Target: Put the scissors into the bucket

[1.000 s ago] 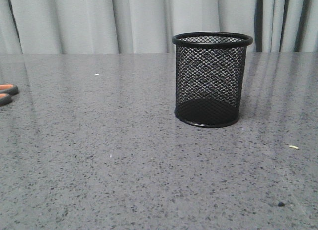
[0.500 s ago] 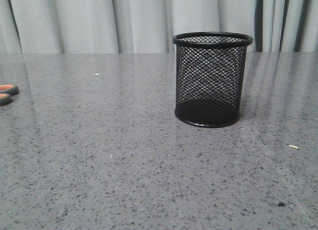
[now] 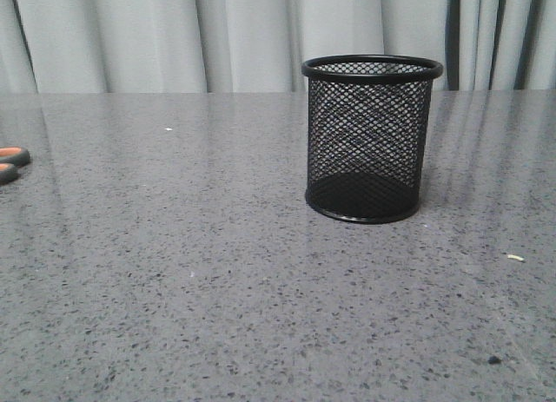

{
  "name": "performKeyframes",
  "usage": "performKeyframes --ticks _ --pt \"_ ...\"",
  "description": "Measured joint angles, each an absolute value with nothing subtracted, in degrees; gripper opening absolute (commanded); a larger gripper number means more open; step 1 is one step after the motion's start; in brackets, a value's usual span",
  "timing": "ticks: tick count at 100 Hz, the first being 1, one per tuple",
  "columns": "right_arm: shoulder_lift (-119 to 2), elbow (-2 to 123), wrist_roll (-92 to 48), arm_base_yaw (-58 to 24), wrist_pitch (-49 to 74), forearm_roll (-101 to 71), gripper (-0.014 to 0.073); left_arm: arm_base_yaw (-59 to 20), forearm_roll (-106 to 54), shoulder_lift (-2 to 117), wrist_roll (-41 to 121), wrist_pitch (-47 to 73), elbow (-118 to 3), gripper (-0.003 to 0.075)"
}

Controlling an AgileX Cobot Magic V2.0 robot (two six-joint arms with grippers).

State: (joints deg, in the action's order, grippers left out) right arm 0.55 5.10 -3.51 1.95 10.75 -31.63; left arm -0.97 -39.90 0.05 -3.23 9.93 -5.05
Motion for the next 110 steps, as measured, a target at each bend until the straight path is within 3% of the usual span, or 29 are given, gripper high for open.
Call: performKeyframes --ticks 26,50,58,70,78,87,95,110 --pt "-15.0 28.0 -3.5 1.9 29.1 -22.7 -0.0045 -1.0 -20.0 18.7 0.5 33.1 -32.2 -0.0020" --pt "-35.7 45.2 -7.9 1.9 44.5 -20.1 -0.0041 -1.0 -16.5 37.7 11.3 51.3 -52.9 -0.0018" --pt "-39.4 47.8 -11.6 1.9 46.7 -21.5 0.0007 -1.0 -16.2 41.1 13.5 54.9 -55.6 -0.0013" --pt "-42.7 49.8 -17.3 1.9 48.7 -26.6 0.0175 -1.0 -16.1 43.4 16.6 57.2 -56.5 0.0099" --pt "-44.4 50.4 -18.9 1.9 49.7 -29.0 0.0342 -1.0 -16.1 43.7 18.1 57.7 -56.5 0.0265" --pt "-45.8 50.9 -19.6 1.9 50.3 -30.1 0.0419 -1.0 -16.1 43.7 19.5 57.9 -56.5 0.0423" --pt "-46.4 50.9 -20.5 1.9 50.5 -31.1 0.0415 -1.0 -16.1 43.7 20.3 58.0 -56.6 0.0438" --pt "-46.7 50.9 -21.7 1.9 50.5 -32.4 0.0415 -1.0 -16.1 45.4 24.5 58.6 -56.6 0.0370"
